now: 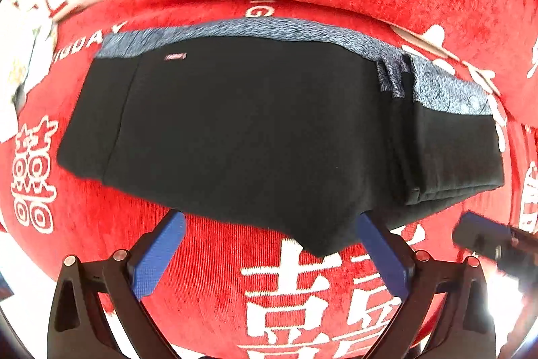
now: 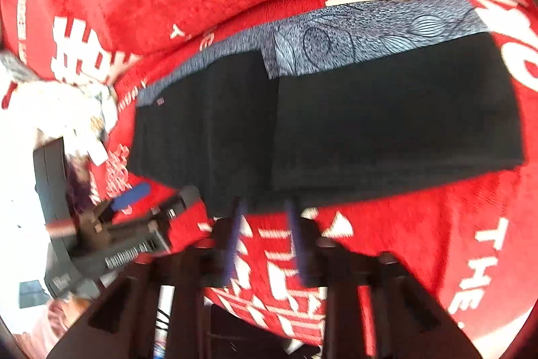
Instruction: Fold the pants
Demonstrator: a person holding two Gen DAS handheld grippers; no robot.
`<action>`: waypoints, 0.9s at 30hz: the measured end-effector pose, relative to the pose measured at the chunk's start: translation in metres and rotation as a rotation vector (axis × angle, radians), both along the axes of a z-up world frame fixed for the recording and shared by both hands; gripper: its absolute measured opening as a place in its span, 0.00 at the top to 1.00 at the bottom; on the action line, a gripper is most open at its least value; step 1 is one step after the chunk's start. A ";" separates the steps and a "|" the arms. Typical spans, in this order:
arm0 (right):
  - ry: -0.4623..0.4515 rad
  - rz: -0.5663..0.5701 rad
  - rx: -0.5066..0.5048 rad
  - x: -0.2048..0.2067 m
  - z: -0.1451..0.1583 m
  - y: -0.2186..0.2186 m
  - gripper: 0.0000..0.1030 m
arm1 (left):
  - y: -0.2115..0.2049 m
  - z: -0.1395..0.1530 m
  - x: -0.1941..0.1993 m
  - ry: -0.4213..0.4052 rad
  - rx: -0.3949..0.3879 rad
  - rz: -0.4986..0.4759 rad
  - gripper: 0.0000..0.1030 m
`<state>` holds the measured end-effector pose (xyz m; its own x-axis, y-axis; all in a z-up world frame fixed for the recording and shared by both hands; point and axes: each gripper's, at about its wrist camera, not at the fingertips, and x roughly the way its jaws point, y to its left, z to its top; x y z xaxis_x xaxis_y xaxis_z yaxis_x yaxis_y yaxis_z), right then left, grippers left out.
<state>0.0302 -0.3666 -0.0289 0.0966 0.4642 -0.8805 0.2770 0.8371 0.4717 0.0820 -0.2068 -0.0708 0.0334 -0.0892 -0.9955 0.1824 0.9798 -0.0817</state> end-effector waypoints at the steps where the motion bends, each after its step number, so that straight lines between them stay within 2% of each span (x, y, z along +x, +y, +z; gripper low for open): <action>1: 0.007 0.019 -0.026 -0.003 0.003 0.003 0.46 | 0.004 0.002 -0.002 0.002 -0.006 0.012 0.00; 5: 0.042 0.077 -0.142 -0.011 0.007 0.012 0.44 | 0.021 0.000 -0.007 0.027 0.008 0.044 0.00; 10: 0.008 0.173 -0.282 0.010 0.004 0.031 0.44 | 0.048 -0.007 -0.008 0.045 0.067 0.090 0.00; 13: -0.005 0.226 -0.348 0.038 -0.018 0.041 0.45 | 0.066 -0.009 -0.009 0.049 0.079 0.125 0.00; 16: 0.059 0.216 -0.349 0.051 -0.043 0.048 0.41 | 0.079 -0.009 -0.012 0.051 0.092 0.145 0.00; 20: 0.027 0.433 -0.436 0.043 -0.040 0.087 0.36 | 0.093 -0.011 -0.015 0.057 0.096 0.154 0.00; 22: 0.013 0.488 -0.452 0.036 -0.032 0.094 0.36 | 0.097 -0.013 -0.015 0.064 0.098 0.161 0.00; 25: -0.064 0.381 -0.420 0.043 -0.007 0.074 0.41 | 0.103 -0.012 -0.014 0.051 0.093 0.172 0.00; 27: -0.093 0.281 -0.464 0.061 0.003 0.056 0.42 | 0.100 -0.012 -0.015 0.047 0.095 0.168 0.00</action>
<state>0.0915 -0.3105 -0.0263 0.1123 0.0489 -0.9925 -0.0122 0.9988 0.0478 0.0671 -0.1065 -0.0833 -0.0071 0.0084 -0.9999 0.0142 0.9999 0.0083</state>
